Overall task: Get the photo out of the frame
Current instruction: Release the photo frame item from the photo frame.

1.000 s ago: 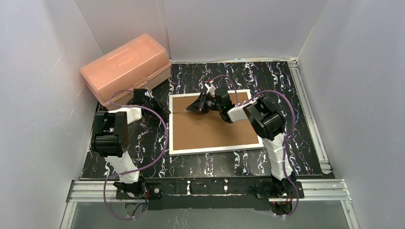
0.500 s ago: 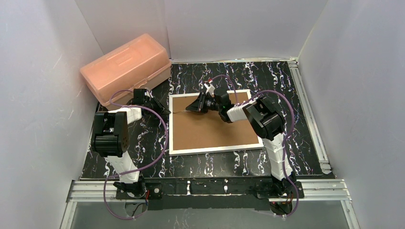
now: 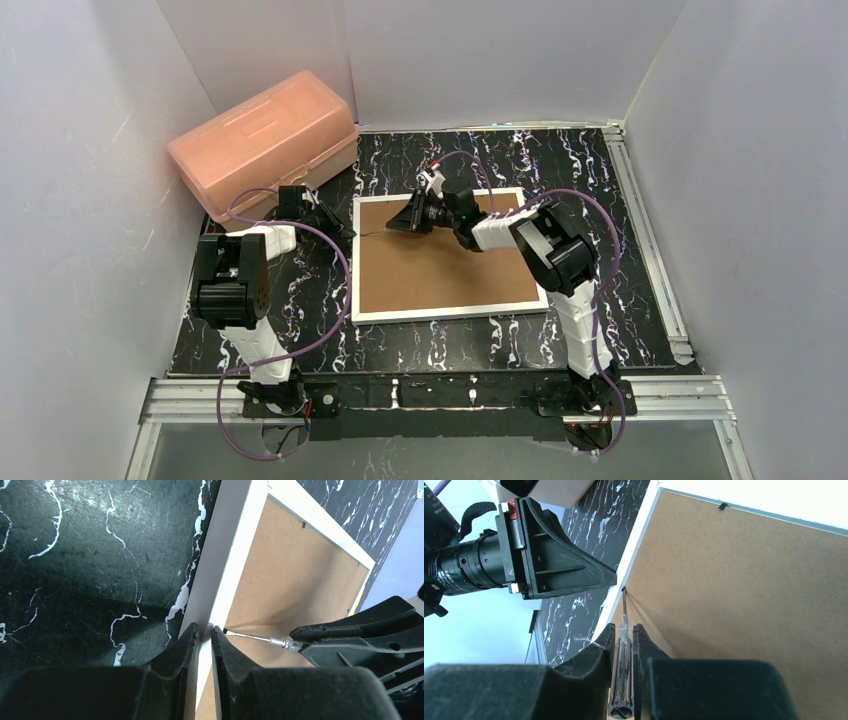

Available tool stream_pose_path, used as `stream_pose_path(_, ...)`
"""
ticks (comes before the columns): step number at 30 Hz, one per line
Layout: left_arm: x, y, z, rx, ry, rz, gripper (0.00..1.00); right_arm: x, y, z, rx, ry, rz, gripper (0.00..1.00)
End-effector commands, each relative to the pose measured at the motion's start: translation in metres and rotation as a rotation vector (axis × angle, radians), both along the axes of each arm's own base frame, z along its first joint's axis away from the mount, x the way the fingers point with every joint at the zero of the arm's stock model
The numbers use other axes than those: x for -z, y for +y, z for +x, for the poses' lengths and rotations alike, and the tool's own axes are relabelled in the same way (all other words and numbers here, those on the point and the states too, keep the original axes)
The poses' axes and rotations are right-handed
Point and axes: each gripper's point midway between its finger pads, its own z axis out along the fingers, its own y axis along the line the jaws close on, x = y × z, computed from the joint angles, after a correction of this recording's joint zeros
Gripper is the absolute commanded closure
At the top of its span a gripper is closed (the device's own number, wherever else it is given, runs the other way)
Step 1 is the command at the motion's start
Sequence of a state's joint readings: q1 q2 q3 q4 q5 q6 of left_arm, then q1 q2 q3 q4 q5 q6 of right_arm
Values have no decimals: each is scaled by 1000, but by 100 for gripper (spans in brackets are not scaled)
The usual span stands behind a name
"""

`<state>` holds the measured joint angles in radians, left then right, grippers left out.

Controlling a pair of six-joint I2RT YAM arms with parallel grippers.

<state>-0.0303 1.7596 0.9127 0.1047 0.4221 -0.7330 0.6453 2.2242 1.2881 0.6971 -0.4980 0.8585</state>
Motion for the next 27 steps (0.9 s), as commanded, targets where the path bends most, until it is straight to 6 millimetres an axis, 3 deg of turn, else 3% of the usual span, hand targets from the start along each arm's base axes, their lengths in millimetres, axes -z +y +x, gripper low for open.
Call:
stream_pose_path(1, 6, -21, -25, 65, 69, -57, 89, -16, 26, -15, -27, -74, -50, 99)
stream_pose_path(16, 4, -26, -37, 77, 73, -65, 90, -62, 66, -23, -69, -223, -154, 99)
stream_pose_path(27, 2, -37, -45, 93, 77, -79, 90, -92, 96, -41, -99, -347, -236, 99)
